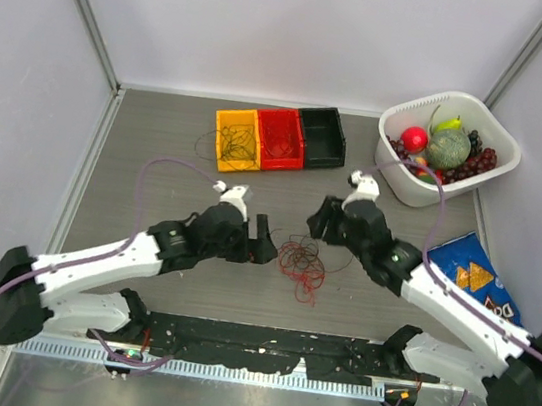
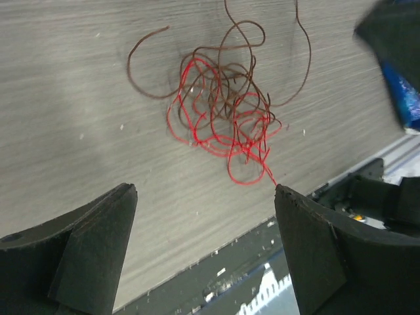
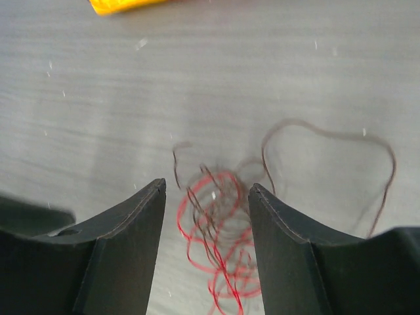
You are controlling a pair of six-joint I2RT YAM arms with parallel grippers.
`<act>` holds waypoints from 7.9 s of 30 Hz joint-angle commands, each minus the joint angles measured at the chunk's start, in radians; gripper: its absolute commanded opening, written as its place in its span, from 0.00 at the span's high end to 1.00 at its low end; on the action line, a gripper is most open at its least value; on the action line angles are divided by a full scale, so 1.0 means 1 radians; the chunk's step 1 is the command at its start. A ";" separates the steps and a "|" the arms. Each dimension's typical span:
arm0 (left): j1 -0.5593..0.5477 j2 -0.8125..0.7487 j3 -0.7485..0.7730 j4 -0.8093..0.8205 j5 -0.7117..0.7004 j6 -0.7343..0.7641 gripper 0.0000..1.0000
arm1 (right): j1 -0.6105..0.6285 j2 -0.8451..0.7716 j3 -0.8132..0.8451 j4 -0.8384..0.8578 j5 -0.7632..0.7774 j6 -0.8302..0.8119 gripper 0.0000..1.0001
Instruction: Untangle the cables
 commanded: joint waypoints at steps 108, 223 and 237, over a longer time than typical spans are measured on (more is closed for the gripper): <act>0.031 -0.102 0.786 -0.093 0.167 0.315 1.00 | 0.247 -0.126 0.239 0.193 -0.460 -0.186 0.34; 0.031 -0.771 -0.097 -0.263 -0.203 0.000 0.05 | -0.361 0.968 0.720 0.301 -0.088 -0.387 0.94; 0.031 -0.520 -0.149 -0.105 0.046 -0.010 0.05 | -0.358 0.822 0.744 0.158 -0.081 -0.349 0.49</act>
